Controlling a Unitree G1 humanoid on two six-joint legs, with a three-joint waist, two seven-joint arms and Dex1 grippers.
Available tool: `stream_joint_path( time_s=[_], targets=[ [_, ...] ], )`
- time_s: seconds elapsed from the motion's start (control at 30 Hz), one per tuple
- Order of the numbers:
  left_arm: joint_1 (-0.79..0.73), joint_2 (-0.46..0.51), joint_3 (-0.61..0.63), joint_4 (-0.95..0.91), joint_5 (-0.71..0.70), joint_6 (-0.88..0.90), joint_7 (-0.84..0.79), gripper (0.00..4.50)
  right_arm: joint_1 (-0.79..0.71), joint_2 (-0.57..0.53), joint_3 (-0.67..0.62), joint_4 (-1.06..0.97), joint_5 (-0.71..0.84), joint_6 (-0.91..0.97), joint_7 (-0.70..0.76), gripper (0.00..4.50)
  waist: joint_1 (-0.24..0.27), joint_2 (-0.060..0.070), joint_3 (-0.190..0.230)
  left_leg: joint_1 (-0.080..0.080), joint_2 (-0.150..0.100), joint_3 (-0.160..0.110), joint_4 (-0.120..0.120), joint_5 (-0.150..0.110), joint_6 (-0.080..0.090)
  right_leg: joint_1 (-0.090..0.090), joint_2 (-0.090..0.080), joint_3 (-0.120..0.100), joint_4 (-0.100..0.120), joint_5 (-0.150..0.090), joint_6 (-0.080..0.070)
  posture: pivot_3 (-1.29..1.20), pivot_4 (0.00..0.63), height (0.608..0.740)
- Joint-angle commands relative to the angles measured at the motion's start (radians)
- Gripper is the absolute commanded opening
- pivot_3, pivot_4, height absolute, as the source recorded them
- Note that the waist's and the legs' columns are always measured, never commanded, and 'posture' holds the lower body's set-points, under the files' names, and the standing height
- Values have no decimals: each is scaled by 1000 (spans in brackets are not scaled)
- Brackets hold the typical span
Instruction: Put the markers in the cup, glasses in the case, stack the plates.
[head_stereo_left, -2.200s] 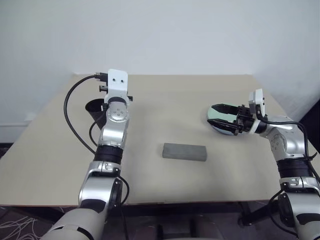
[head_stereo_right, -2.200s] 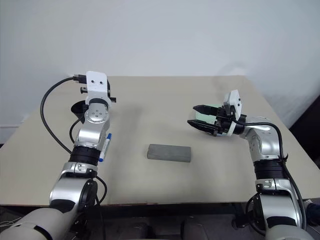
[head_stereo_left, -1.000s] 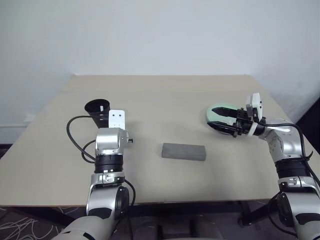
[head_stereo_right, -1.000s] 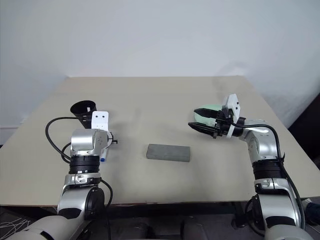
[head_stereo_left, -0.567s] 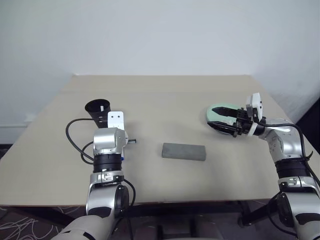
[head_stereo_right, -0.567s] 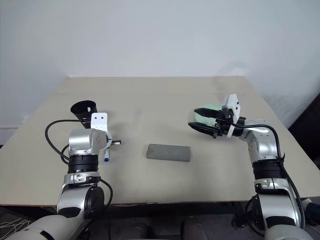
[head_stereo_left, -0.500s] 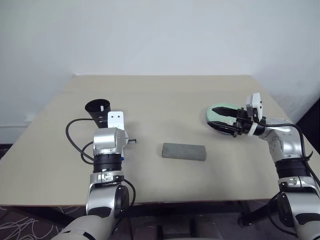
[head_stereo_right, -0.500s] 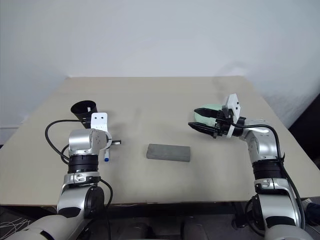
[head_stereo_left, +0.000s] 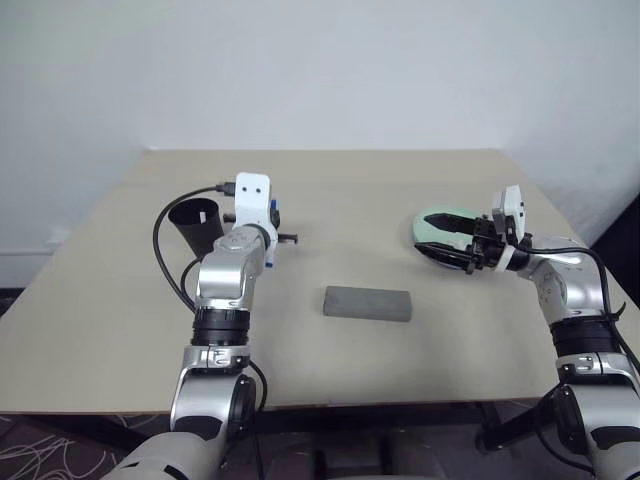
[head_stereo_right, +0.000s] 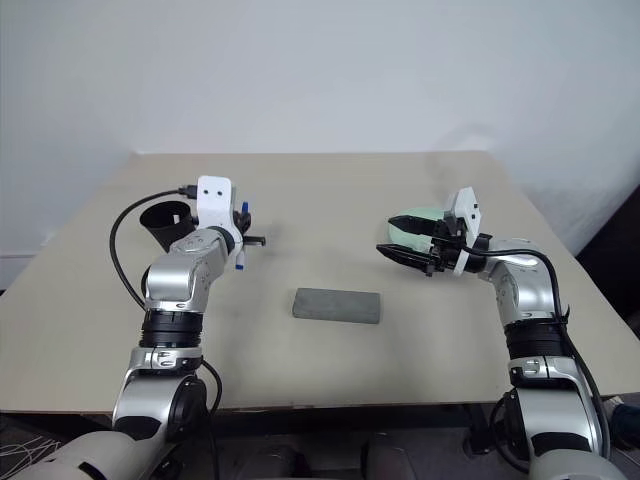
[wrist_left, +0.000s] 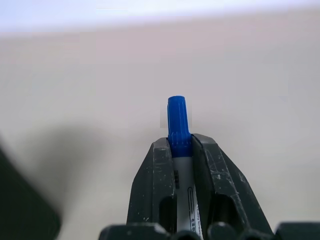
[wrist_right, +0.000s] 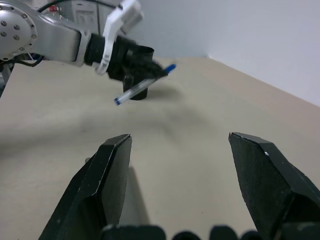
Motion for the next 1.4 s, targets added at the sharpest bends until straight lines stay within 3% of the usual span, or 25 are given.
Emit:
stream_joint_path(
  time_s=[0.03,0.2,0.4,0.7,1.0,1.27,1.4],
  targets=[
    [-51,58,16,-1,24,-281,18,92,-19,-3,-16,-20,7,-16,-5,3357,0,0,0,0,0,0,0,0,0,0,0,0,0,0,0,0,0,732],
    [-90,163,7,140,132,-529,149,92,-15,-5,-17,-24,8,-17,-8,3357,2,0,0,0,-1,0,0,0,1,0,0,0,0,0,0,0,0,732],
    [-125,228,26,313,172,-687,281,92,-5,-4,-17,-36,11,-15,-13,3357,4,0,0,0,0,0,0,2,4,1,-1,-1,0,0,0,0,0,732],
    [-160,235,3,544,175,-902,287,92,-5,-1,-18,-34,12,-15,-17,3357,4,0,0,0,0,1,0,0,1,1,-1,-2,0,0,0,0,0,732],
    [-186,233,-18,713,178,-997,305,92,-2,-2,-20,-31,12,-17,-19,3357,2,0,0,0,-2,1,0,1,2,1,0,-2,0,0,0,0,0,732],
    [-185,237,-13,739,167,-1003,322,2783,-9,-1,-17,-27,10,-17,-18,3357,3,0,0,0,-1,1,0,0,1,1,0,-2,0,0,0,0,0,732],
    [-185,236,-14,727,163,-1001,312,2783,-11,2,-15,-25,9,-18,-17,3357,3,0,0,-1,-1,1,0,0,1,1,0,-3,0,0,0,0,0,732]
  ],
)
